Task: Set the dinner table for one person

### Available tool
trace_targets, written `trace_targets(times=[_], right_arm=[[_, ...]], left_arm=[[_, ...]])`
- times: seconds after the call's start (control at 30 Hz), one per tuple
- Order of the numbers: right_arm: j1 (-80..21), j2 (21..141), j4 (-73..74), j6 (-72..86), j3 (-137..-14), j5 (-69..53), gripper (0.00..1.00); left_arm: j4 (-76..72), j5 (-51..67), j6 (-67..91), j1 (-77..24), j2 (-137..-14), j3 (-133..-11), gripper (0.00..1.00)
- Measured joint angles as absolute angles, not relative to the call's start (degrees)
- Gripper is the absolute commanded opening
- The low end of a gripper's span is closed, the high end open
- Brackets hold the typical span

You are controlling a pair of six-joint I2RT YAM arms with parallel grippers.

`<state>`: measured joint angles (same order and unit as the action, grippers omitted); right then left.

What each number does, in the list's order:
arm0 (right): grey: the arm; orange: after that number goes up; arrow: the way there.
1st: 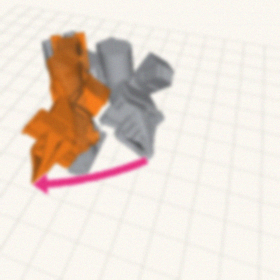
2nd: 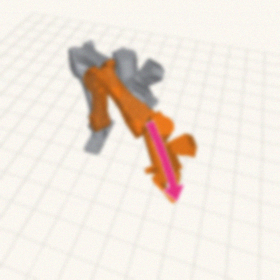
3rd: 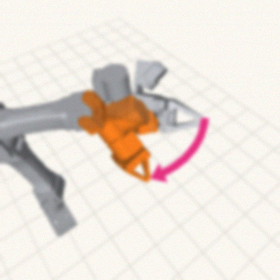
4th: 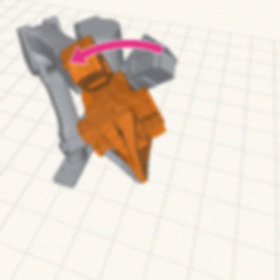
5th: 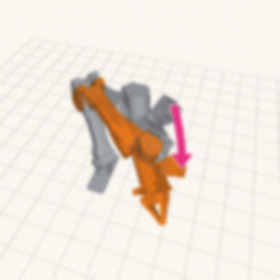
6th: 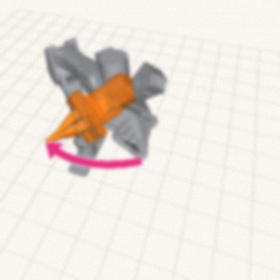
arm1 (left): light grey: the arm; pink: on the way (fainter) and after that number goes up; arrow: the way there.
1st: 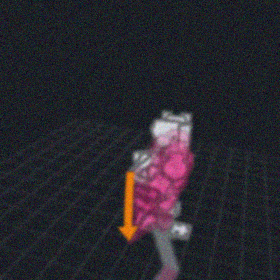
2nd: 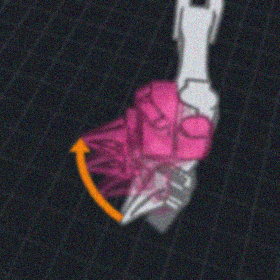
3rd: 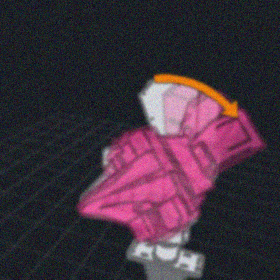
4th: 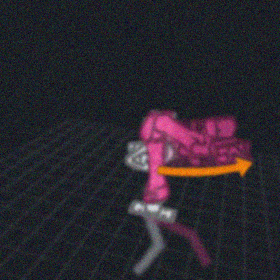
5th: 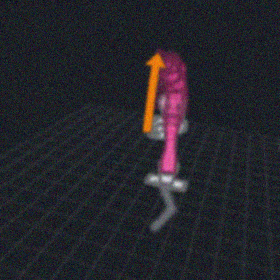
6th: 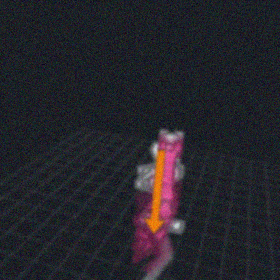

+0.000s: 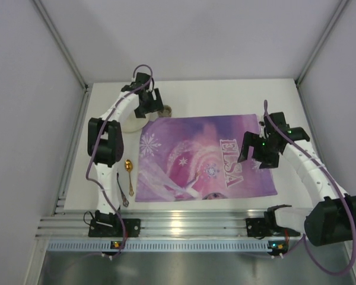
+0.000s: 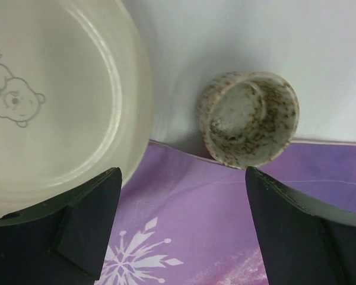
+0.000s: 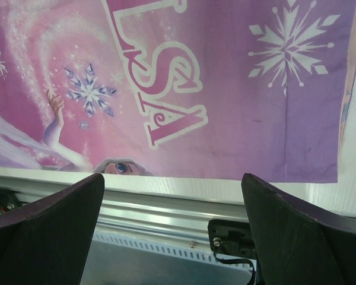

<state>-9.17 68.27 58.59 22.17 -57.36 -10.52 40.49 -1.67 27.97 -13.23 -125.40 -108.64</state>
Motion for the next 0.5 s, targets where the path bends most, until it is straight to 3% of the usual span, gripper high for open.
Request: trace_targets(times=[0.5], right_arm=[[-8.49, 70.83, 59.53, 23.14, -57.41, -9.47, 1.0]], left_arm=[[40.27, -3.14, 23.94, -6.0, -129.08, -112.29, 0.89]])
